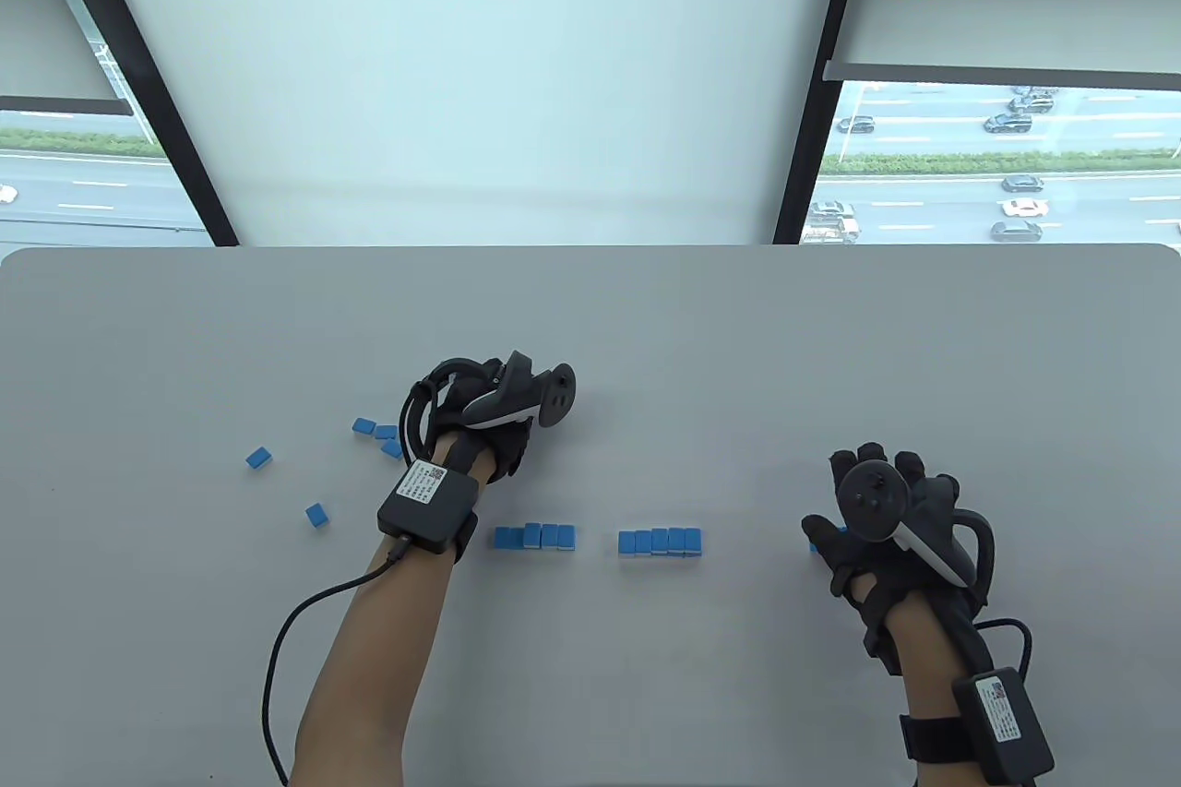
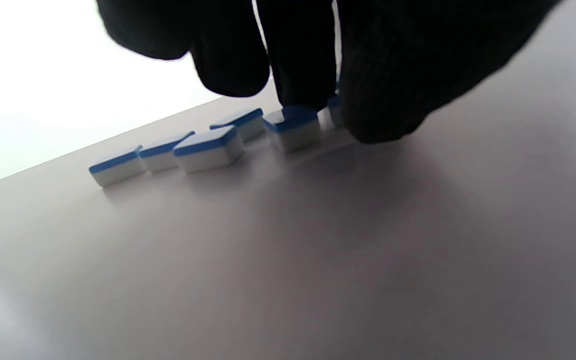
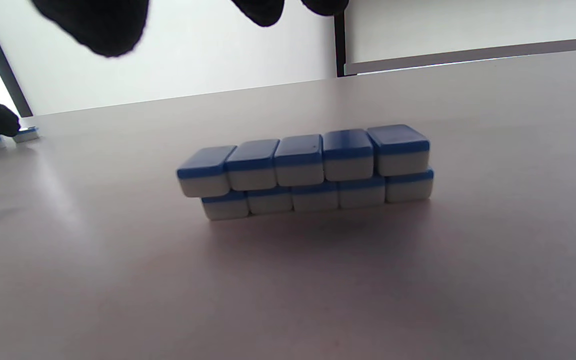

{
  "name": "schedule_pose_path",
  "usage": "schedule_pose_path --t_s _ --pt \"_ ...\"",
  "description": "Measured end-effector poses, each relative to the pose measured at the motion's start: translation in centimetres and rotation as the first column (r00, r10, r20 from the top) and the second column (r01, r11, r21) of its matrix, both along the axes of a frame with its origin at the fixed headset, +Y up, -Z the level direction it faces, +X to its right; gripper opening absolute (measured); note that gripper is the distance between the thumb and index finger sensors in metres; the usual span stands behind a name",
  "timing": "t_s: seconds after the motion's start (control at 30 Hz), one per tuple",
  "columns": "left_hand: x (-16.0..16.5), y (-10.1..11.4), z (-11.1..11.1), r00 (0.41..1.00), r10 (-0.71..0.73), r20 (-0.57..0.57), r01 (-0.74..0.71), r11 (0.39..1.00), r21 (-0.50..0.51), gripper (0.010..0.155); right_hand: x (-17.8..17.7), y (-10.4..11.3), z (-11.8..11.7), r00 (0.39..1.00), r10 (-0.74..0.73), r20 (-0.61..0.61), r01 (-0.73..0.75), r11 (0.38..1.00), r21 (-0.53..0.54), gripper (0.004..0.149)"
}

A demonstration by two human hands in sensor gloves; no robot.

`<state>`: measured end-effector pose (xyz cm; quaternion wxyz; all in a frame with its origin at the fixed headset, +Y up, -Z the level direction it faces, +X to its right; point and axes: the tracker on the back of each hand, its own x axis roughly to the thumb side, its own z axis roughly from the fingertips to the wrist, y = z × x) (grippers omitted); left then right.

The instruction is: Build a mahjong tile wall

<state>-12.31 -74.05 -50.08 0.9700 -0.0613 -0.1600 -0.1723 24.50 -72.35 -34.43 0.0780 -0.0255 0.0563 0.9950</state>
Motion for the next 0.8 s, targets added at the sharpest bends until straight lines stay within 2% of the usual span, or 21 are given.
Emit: schedule_pose_path --t_s 0.17,0.33,0.57,0.63,0.8 --pt "0.8 -0.2 0.1 0.999 -0.04 0.028 0.04 0.999 0.019 0.066 0.0 0.0 0.0 1.0 0.003 -0.003 -0.003 1.0 0.0 0.081" --pt "1.8 -0.2 0.3 0.994 -0.091 0.067 0.088 0.995 0.047 0.058 0.0 0.0 0.0 1.0 0.0 -0.001 0.0 1.0 0.002 0.081" --pt "2.1 -0.1 0.9 0.994 -0.095 0.06 0.093 0.995 0.026 0.056 0.0 0.0 -0.1 1.0 -0.006 -0.003 0.006 1.0 0.004 0.081" --pt "1.8 0.3 1.4 0.995 -0.088 0.043 0.087 0.996 0.016 0.057 0.0 0.0 -0.1 1.0 -0.008 -0.005 0.008 1.0 0.002 0.081" --pt "0.0 2.5 3.3 0.999 0.033 -0.003 -0.033 0.999 0.016 0.059 -0.1 0.0 -0.1 1.0 -0.013 -0.012 0.013 1.0 -0.001 0.08"
